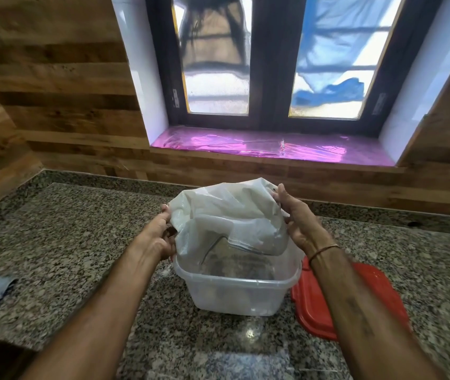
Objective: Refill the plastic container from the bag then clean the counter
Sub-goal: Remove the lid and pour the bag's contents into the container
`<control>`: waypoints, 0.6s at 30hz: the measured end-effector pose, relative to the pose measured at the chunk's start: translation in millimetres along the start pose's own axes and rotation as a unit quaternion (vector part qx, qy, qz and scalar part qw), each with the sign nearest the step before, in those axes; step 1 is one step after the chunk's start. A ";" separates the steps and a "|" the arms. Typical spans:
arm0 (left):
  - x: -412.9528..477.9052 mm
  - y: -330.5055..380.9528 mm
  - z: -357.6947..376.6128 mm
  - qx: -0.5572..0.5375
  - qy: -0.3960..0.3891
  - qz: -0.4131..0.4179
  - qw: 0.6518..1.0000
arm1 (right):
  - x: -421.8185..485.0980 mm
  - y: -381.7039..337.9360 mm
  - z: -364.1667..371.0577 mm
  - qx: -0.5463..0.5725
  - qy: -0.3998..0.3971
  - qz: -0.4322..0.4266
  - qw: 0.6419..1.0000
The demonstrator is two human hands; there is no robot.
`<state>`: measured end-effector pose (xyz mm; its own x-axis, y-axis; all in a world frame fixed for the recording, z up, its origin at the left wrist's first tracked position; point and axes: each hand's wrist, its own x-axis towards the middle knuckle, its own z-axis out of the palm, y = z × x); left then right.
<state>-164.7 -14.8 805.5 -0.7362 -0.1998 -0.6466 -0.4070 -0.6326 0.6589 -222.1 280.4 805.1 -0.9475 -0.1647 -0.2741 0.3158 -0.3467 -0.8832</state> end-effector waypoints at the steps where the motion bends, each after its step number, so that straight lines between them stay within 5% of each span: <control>1: 1.5 -0.1 -0.8 -0.004 -0.002 0.005 1.000 | -0.3 0.7 -0.4 0.007 0.004 -0.001 1.000; 9: 5.9 -15.2 -6.4 -0.002 -0.050 0.152 0.987 | -0.8 8.8 0.7 0.038 0.031 -0.020 0.999; 18: 0.3 -36.4 -9.7 0.133 -0.065 0.309 0.939 | 22.2 24.1 14.6 0.060 0.190 -0.071 0.977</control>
<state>-144.8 0.9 777.5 -0.9293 -0.3633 -0.0669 0.0130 -0.2133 0.9769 -234.8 254.9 783.2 -0.9250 0.2408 -0.2939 0.1616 -0.4508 -0.8779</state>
